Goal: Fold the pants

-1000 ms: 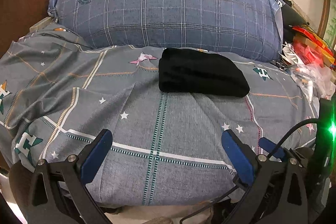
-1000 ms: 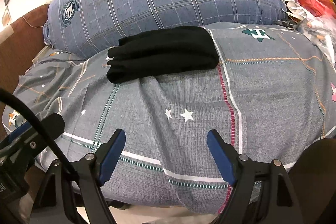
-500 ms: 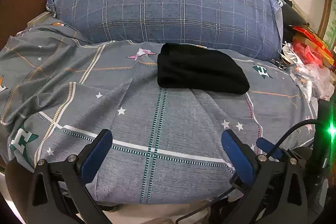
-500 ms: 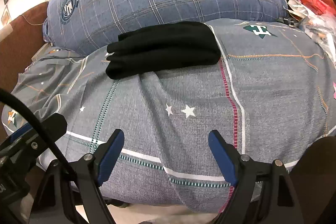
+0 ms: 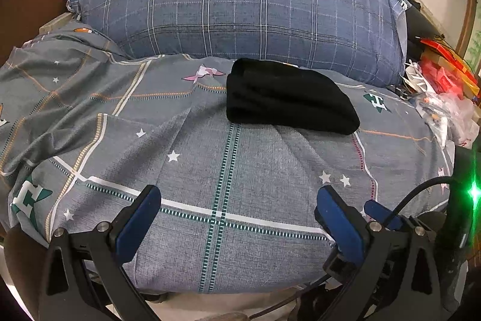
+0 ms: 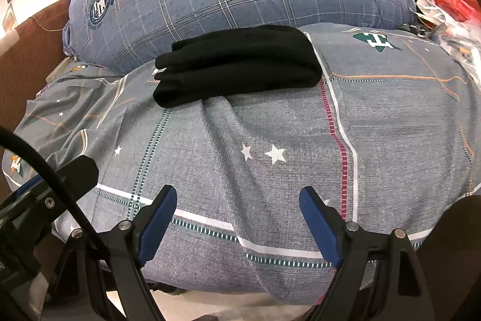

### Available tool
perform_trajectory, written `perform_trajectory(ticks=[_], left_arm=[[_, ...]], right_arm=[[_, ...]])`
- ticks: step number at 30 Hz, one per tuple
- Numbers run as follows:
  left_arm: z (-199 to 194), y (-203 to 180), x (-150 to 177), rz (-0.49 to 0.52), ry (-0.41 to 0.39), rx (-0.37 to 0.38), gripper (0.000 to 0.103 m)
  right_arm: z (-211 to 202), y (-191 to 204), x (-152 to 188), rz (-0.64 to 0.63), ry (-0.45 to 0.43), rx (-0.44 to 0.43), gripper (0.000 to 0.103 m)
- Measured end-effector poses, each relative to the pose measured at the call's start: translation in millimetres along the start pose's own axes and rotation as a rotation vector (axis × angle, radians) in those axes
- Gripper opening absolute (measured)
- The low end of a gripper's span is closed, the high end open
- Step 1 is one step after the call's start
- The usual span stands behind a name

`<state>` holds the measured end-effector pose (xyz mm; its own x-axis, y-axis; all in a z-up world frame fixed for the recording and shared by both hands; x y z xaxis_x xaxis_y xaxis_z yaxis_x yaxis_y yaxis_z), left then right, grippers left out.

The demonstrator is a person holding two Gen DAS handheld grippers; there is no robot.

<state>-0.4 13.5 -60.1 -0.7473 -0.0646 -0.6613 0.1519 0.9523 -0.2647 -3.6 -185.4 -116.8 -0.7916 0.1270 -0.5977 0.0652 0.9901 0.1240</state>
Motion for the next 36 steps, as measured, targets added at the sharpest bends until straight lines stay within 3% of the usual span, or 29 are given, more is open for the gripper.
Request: perform_trajectory(ticks=[36], left_arm=[[25.0, 15.3, 7.2, -0.046, 0.085, -0.005, 0.103]], right_arm=[[7.1, 16.3, 4.6, -0.046, 0.006, -0.034, 0.09]])
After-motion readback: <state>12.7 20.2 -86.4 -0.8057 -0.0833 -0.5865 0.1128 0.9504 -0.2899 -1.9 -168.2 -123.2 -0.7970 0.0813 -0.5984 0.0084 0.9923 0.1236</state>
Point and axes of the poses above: each gripper's, at about its wrist camera, not at the fingertips, and z roughly the way its jaws point, y to its left, x to its underside, the point moved 3 cm from there along z, roughly the way its jaws point, and after that the axes turned 10 degrees about x, right-handed, at the moved point
